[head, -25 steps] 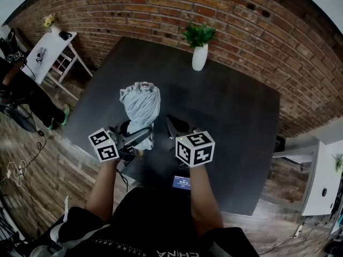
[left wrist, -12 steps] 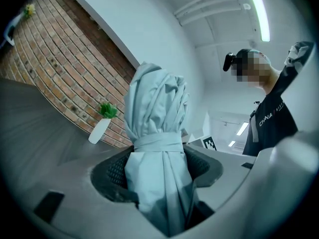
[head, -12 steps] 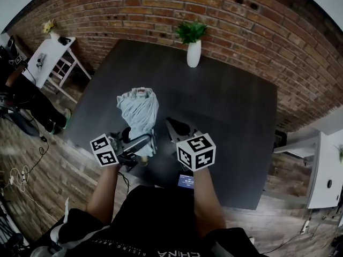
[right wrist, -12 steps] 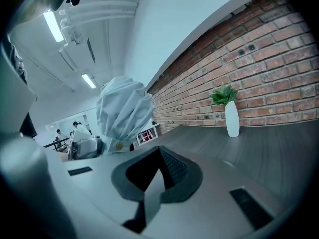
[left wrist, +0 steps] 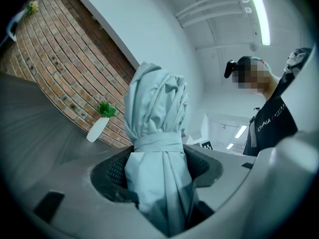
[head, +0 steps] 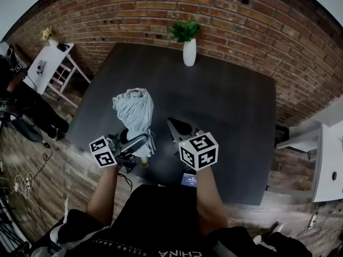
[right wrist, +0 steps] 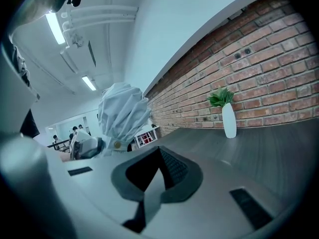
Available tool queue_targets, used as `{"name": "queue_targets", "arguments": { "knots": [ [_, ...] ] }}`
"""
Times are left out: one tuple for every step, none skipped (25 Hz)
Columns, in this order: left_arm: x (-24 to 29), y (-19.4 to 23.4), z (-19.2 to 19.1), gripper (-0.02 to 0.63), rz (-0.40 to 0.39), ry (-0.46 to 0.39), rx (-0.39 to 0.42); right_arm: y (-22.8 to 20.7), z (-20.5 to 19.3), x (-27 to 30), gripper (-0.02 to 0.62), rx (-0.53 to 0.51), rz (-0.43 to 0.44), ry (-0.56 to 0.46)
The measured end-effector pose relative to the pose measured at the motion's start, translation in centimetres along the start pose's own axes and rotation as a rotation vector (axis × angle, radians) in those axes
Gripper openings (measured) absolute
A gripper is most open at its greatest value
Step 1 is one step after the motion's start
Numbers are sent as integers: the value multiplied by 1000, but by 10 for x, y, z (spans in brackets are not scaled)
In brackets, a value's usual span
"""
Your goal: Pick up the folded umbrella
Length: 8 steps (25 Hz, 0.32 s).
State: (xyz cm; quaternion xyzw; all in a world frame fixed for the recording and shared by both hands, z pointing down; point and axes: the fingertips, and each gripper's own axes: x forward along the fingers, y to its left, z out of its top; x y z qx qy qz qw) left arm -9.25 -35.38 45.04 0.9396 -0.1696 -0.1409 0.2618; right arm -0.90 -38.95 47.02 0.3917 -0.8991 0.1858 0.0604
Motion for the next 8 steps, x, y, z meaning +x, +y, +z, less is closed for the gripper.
{"name": "queue_targets", "arguments": {
  "knots": [
    [0,0,0,285,1,-4,-4,0,1,-1,9,1,4,-2],
    [0,0,0,285,1,-7,-7,0,2,-2,9,2,8,-4],
    [1,0,0,285,1,-9,-9,-1,3,-3,9,3,11,-7],
    [1,0,0,287,1,-10,-11,-1,4,-4,9,5,13,-11],
    [2,0,0,286,0,-10,-12,-1,5,-4,9,6,15,-15],
    [2,0,0,285,0,-10,-12,-2,6,-5,9,8,17,-18],
    [3,-1,-1,285,-1,-9,-13,-2,7,-5,9,9,19,-21],
    [3,-1,-1,285,-2,-9,-14,-2,8,-6,9,10,20,-23]
  ]
}}
